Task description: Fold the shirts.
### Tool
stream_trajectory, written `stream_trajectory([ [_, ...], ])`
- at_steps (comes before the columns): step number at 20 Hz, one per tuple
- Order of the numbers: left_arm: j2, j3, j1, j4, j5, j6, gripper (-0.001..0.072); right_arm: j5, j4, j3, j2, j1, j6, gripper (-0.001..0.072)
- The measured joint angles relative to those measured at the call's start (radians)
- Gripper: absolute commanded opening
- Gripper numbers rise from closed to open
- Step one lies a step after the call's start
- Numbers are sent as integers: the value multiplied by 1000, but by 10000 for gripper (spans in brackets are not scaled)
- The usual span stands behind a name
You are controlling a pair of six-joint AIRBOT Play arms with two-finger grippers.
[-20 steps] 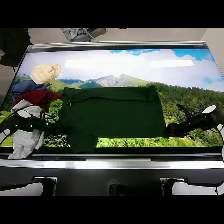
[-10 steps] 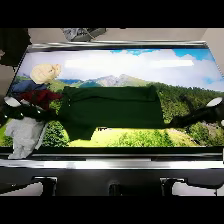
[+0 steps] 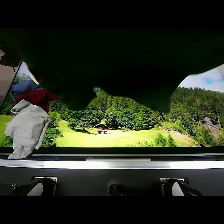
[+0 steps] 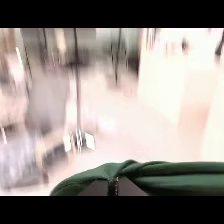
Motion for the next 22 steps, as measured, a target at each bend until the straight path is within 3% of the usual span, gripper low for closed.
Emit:
stream_trajectory([
  [6, 145, 17, -1, 2, 28, -53, 27, -15, -69, 42, 181, 1, 44, 49],
  [12, 115, 19, -2, 51, -71, -111, 27, 128, -117, 47, 156, 1, 109, 47],
  [18, -190, -94, -26, 70, -294, -96, 27, 442, -56, 8, -209, 13, 117, 46],
  [22, -470, -304, -71, 89, -273, -29, 27, 392, -127, -130, -535, 132, 117, 47],
])
